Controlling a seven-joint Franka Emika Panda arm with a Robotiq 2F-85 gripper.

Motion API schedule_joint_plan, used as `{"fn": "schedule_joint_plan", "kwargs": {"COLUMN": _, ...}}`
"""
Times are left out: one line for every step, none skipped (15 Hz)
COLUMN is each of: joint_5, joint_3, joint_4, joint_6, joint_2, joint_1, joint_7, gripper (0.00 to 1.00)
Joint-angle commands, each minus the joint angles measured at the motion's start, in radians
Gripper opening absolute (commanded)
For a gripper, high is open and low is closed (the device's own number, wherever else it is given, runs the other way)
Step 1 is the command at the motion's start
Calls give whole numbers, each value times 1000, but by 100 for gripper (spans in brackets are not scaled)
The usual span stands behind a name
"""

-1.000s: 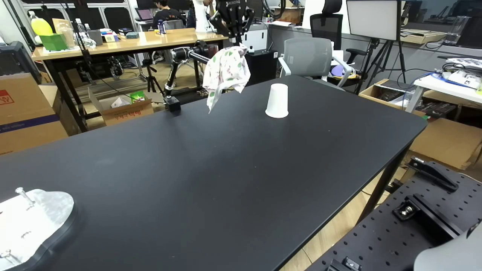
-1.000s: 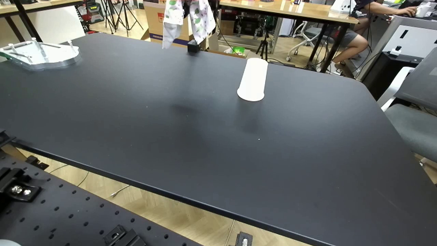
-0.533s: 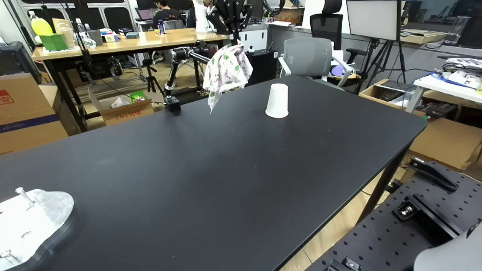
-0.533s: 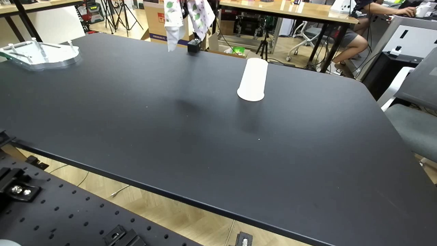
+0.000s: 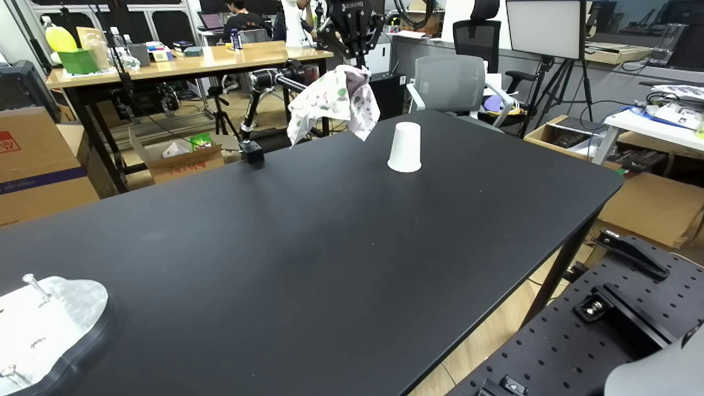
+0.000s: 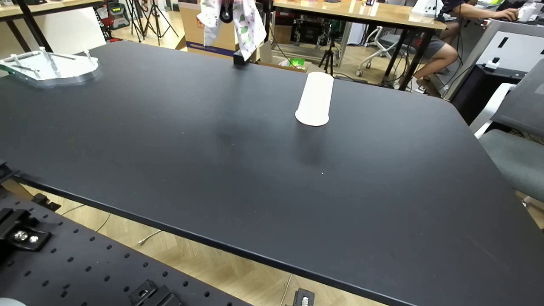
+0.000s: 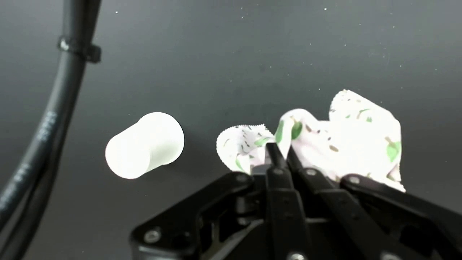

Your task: Hang the cloth on the rack.

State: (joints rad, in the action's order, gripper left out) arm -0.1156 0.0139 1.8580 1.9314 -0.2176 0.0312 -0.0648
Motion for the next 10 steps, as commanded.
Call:
{"fn": "schedule_joint_plan", "kwargs": {"joint_5": 16, "joint_3": -3, "joint_4": 45, "joint_6": 2, "joint_2": 41, "joint_1": -6, "joint_7": 5, "gripper": 1}}
{"fn": "schedule_joint_plan", "kwargs": {"joint_5": 20, "joint_3": -2, "joint_4": 44, "joint_6": -5, "joint_2": 42, "joint_1": -6, "joint_7": 6, "gripper": 28}}
{"fn": "schedule_joint_plan", "kwargs": {"joint_5": 19, "joint_3": -1, "joint_4": 47, "joint_6": -4, "joint_2": 44, "joint_1": -6, "joint_7": 8, "gripper": 29}}
{"fn": "schedule_joint_plan", "kwargs": {"joint_5": 21, "joint_3": -1, "joint_4": 47, "joint_6": -6, "joint_2": 46, "joint_1": -6, "joint_7": 8, "gripper": 35}}
{"fn": "schedule_joint_plan", "kwargs": {"joint_5": 20, "joint_3": -2, "joint_4": 48, "joint_6": -5, "joint_2": 49, "joint_1": -5, "joint_7": 6, "gripper": 41}}
{"fn": "schedule_joint_plan", "kwargs": {"joint_5": 18, "joint_3": -2, "joint_4": 47, "joint_6": -7, "joint_2": 53, "joint_1": -5, "joint_7": 5, "gripper": 49}}
{"fn": "schedule_joint_plan", "kwargs": {"joint_5": 18, "joint_3": -2, "joint_4": 45, "joint_6": -8, "joint_2": 56, "joint_1": -5, "joint_7": 6, "gripper": 55}}
{"fn": "schedule_joint_plan", "kwargs": {"joint_5": 17, "joint_3": -1, "joint_4": 44, "joint_6": -8, "joint_2": 60, "joint_1": -4, "joint_7": 5, "gripper": 63}}
{"fn": "schedule_joint_plan", "kwargs": {"joint_5": 15, "joint_3": -1, "joint_4": 42, "joint_6": -8, "joint_2": 64, "joint_1": -4, "joint_7": 5, "gripper": 69}}
{"fn": "schedule_joint_plan", "kwargs": {"joint_5": 14, "joint_3": -1, "joint_4": 41, "joint_6": -7, "joint_2": 70, "joint_1": -3, "joint_7": 5, "gripper": 75}}
